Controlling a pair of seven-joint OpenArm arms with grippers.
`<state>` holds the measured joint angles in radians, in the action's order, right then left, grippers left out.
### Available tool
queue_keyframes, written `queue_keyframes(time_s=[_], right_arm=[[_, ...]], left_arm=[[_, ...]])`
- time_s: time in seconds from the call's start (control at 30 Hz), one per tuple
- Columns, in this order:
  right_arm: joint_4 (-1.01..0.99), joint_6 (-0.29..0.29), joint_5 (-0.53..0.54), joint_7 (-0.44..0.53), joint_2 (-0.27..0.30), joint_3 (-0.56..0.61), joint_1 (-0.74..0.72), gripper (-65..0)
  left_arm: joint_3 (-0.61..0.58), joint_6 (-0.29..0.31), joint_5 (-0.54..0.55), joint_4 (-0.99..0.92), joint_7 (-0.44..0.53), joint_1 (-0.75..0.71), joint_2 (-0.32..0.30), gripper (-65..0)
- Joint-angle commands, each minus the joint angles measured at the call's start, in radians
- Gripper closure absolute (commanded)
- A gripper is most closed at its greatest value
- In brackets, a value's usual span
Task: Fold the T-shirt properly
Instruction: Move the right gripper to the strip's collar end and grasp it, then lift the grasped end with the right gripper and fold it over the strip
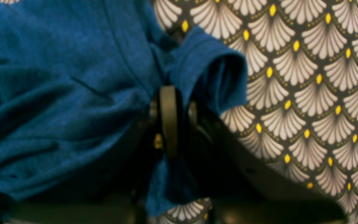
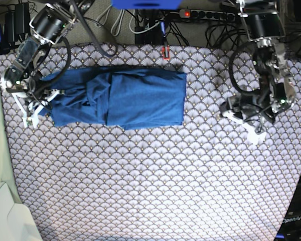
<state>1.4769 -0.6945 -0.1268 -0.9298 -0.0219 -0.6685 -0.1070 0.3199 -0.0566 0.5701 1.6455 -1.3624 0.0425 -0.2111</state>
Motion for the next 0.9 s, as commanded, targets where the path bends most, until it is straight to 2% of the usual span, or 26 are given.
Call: queue_keyframes(time_s=[0.0, 0.23, 0.33, 0.5, 0.67, 0.87], right_arm=[[0.005, -0.004, -0.017, -0.022, -0.008, 0.000, -0.003, 0.0], [0.026, -0.004, -0.017, -0.022, -0.014, 0.000, -0.003, 0.0], [0.090, -0.004, -0.017, -0.021, -0.042, 0.000, -0.001, 0.0], [0.204, -0.004, -0.017, -0.022, -0.074, 0.002, 0.000, 0.0], [0.273, -0.004, -0.018, -0.061, -0.086, 0.013, 0.008, 0.0], [0.301, -0.004, -0.018, -0.071, -0.100, 0.114, 0.048, 0.0]], left_arm=[[0.023, -0.002, 0.009, 0.020, 0.004, 0.009, -0.018, -0.2], [0.212, -0.002, 0.009, 0.020, 0.004, -0.019, -0.020, -0.2], [0.302, -0.002, 0.009, 0.020, -0.034, -0.019, -0.020, -0.2], [0.459, -0.002, 0.009, 0.020, -0.034, -0.046, -0.020, -0.2], [0.555, -0.002, 0.008, 0.009, -0.034, -0.074, -0.020, -0.2], [0.635, -0.002, -0.003, 0.009, -0.034, -0.074, -0.020, -0.2]])
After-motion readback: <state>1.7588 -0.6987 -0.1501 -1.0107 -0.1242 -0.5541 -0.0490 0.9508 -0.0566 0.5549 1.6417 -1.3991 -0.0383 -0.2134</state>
